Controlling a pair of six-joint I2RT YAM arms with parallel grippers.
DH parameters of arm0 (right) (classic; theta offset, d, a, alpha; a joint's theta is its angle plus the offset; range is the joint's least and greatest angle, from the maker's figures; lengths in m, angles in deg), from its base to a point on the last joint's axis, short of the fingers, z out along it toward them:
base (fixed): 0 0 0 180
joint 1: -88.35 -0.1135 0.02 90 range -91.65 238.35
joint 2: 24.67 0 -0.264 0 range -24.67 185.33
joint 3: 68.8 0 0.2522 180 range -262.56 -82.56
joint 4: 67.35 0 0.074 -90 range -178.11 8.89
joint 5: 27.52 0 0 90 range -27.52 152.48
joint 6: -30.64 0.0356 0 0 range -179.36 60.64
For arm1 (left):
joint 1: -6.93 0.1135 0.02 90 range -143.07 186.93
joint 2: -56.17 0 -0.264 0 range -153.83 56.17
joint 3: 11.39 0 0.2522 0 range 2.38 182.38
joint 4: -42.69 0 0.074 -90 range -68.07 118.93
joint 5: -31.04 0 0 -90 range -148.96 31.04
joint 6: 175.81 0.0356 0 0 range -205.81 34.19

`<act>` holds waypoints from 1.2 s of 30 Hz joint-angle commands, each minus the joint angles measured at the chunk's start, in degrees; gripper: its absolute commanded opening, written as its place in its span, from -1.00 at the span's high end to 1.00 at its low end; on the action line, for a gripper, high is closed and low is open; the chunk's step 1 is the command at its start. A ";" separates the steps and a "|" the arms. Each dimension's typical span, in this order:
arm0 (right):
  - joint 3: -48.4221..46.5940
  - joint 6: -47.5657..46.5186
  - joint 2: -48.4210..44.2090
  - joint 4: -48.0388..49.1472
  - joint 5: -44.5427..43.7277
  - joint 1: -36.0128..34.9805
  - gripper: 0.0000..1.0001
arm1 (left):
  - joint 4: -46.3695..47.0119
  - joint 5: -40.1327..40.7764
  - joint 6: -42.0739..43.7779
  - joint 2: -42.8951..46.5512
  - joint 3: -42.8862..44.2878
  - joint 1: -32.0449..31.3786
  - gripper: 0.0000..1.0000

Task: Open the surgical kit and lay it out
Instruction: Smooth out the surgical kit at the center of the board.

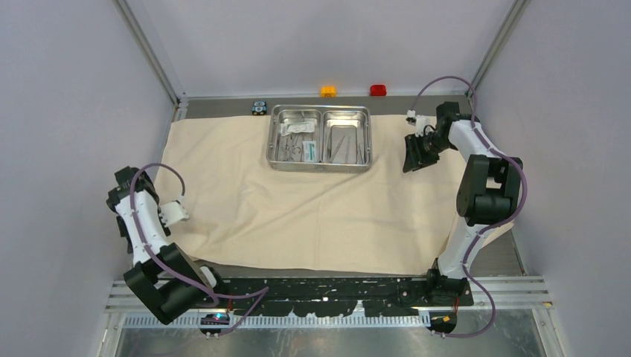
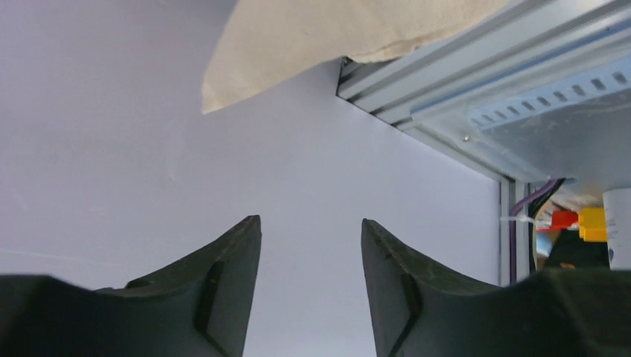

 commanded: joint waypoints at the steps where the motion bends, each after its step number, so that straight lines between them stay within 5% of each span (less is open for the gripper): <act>1: -2.87 -0.77 0.15 -1.18 1.03 -0.44 0.13 | -3.32 -7.30 -1.91 -0.68 3.46 0.49 -0.11; 5: -3.92 -0.73 0.41 -2.00 0.95 -0.88 0.13 | 2.09 -13.72 0.46 1.01 -0.18 -0.18 -0.23; 15: -3.37 0.36 0.46 -2.00 0.44 -1.55 0.14 | 15.12 -13.10 -0.75 -7.37 -5.71 -2.38 -0.23; 17: -2.89 0.37 0.47 -1.84 0.32 -1.82 0.14 | 16.52 -11.77 -1.09 -9.46 -6.55 -2.26 -0.10; 25: -2.86 0.52 0.56 -1.81 -0.52 -2.11 0.15 | 13.00 -4.07 1.71 -10.83 -10.24 2.01 0.93; 32: -2.98 0.50 0.64 -2.03 -0.95 -2.37 0.16 | 5.54 1.90 2.88 -8.46 -10.18 5.36 1.00; 36: -2.51 -0.07 -0.15 -2.42 -1.66 -2.38 0.16 | 2.75 6.49 2.80 -7.33 -12.12 5.96 0.87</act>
